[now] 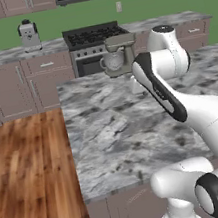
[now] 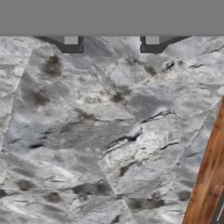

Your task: Navigate to the electric kettle.

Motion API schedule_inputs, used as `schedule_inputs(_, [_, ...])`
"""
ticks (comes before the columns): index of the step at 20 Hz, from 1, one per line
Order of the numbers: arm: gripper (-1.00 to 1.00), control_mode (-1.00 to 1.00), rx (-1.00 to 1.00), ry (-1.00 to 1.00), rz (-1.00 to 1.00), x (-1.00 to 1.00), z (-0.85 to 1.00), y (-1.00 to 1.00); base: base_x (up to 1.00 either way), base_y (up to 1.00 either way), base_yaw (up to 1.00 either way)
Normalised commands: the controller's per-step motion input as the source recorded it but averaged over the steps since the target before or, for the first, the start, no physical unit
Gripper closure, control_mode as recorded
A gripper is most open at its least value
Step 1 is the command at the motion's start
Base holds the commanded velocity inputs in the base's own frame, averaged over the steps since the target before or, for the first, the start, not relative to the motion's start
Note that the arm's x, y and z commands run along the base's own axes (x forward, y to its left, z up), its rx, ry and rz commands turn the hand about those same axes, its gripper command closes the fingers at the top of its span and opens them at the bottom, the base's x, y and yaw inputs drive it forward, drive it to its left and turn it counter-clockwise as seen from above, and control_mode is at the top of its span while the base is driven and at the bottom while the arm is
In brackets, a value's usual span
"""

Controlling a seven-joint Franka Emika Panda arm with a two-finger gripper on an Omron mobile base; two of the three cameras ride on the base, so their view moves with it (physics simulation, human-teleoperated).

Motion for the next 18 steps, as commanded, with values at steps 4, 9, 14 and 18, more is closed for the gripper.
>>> schedule_inputs(4, [-1.0,-1.0,0.0,0.0,0.0,-0.14,0.0,0.0,0.0,0.0,0.0])
schedule_inputs(9, [-1.0,-1.0,0.0,-0.06,0.0,-0.54,0.0,0.0,0.0,0.0,0.0])
schedule_inputs(14, [-1.0,-1.0,0.0,-0.04,0.01,-0.37,0.0,0.0,0.0,0.0,0.0])
schedule_inputs(18, [-1.0,-1.0,0.0,0.0,0.05,-0.27,0.0,0.12,0.0,0.0,0.0])
